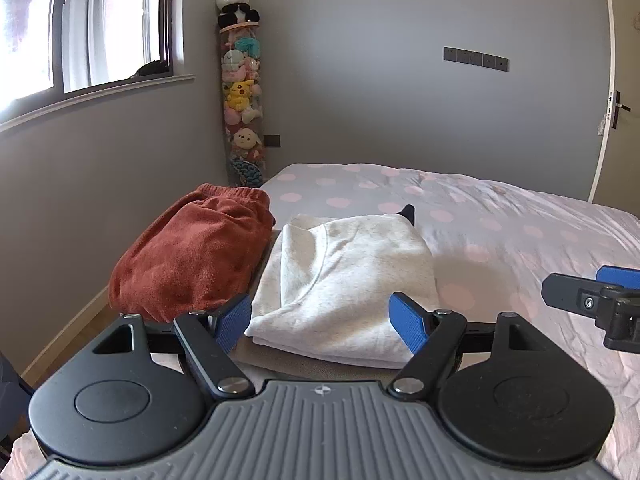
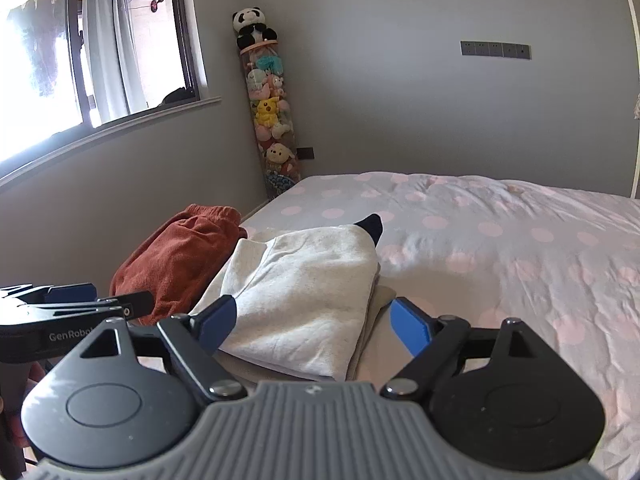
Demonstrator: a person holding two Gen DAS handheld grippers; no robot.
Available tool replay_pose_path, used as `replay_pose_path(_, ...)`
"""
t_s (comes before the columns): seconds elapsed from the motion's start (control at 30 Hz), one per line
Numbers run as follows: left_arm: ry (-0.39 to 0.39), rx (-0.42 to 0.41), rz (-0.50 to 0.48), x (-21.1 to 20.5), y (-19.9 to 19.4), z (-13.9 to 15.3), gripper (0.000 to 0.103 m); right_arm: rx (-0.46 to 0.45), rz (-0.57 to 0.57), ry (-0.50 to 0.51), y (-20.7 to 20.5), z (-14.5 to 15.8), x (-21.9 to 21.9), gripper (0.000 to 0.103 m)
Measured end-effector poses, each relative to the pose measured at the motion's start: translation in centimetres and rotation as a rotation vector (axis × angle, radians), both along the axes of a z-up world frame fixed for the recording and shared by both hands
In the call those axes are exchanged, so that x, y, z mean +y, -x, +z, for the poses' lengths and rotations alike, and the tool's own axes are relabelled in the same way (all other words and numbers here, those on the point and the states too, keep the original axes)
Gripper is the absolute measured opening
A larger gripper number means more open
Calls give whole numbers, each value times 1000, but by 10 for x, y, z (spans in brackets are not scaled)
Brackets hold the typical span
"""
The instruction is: Fold clothes
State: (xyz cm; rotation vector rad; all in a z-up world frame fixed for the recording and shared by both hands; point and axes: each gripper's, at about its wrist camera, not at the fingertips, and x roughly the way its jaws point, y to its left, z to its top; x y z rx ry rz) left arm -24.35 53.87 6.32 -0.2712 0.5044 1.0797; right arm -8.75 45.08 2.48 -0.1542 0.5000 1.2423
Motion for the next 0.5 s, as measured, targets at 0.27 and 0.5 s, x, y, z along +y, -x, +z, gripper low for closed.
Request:
replay_pose_path(0.27, -6, -47, 41, -40, 5, 3, 76, -33, -19, -14, 17, 1, -41, 87)
replay_pose_path(0.5, 11, -38, 61, -65, 4, -9, 77, -34, -42, -23, 24, -5, -72, 87)
